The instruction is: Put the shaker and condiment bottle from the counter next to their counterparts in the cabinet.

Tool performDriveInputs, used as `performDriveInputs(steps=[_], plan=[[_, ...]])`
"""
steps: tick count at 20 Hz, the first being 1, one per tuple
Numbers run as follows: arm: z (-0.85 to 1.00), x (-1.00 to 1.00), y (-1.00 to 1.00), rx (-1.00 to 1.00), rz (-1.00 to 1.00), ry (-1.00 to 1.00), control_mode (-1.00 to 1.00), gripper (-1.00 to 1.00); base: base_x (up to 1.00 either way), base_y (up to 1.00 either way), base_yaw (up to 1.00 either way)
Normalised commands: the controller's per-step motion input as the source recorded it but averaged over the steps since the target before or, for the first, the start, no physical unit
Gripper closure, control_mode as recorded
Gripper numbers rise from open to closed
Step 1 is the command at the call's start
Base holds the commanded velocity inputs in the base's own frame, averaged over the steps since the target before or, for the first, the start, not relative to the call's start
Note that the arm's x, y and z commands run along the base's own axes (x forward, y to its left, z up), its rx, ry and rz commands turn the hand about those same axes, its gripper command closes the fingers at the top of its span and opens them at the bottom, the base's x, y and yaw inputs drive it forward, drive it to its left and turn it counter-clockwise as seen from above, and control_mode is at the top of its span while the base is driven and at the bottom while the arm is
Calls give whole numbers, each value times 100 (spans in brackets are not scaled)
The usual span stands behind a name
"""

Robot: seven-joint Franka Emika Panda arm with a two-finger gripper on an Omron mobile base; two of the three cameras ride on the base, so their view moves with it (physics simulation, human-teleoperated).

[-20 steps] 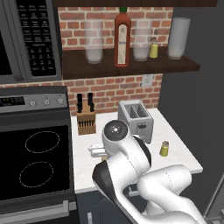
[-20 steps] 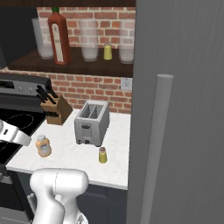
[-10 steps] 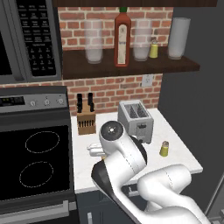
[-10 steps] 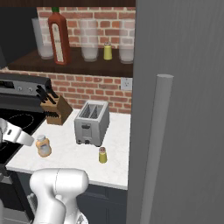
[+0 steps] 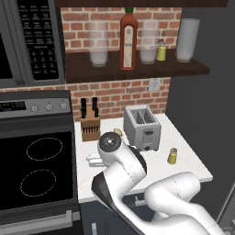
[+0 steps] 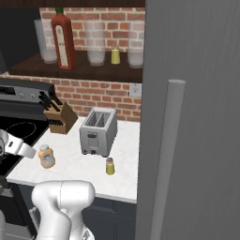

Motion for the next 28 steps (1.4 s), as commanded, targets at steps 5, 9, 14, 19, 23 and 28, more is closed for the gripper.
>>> performDriveInputs(steps=[5,9,14,19,23,28], plan=[[-19,11,7,0,0,0,-100,-100,0,0,0],[-17,8,1,1,0,0,-100,-100,0,0,0],[-5,22,0,4,-1,0,-100,-100,0,0,0],[-2,31,0,3,-1,0,-100,-100,0,0,0],[0,26,0,1,-4,0,-100,-100,0,0,0],[-7,28,0,1,-8,0,-100,-100,0,0,0]])
